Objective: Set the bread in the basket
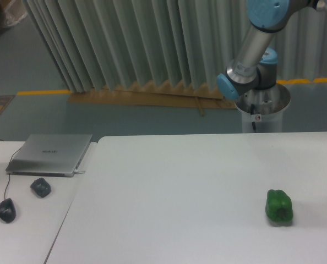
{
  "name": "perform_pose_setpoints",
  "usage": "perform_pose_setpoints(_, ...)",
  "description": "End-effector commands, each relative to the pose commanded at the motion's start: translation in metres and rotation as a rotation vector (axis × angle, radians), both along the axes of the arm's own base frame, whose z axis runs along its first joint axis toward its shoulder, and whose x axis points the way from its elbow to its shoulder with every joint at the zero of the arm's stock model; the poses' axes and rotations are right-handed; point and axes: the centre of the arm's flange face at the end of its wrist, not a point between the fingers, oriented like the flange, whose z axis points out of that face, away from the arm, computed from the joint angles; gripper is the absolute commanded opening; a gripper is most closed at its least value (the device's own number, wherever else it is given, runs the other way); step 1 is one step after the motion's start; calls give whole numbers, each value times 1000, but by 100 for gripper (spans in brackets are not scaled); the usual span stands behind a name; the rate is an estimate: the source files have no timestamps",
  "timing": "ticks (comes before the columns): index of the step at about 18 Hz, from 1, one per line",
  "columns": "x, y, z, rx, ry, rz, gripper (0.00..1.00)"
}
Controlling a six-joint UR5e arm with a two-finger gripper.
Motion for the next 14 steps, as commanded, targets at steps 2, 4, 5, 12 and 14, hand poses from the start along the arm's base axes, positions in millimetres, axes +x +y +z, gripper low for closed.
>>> perform_pose_setpoints(2,20,11,5,-1,-3,-30,100)
perform_pose_setpoints(4,37,30,12,5,-7,-65,100)
perform_pose_setpoints(5,45,38,13,-2,-21,-78,100)
perform_pose_setpoints(12,118,77,38,96,-242,-157,100)
perform_pose_setpoints(14,148,85,45,86,-282,-190,100)
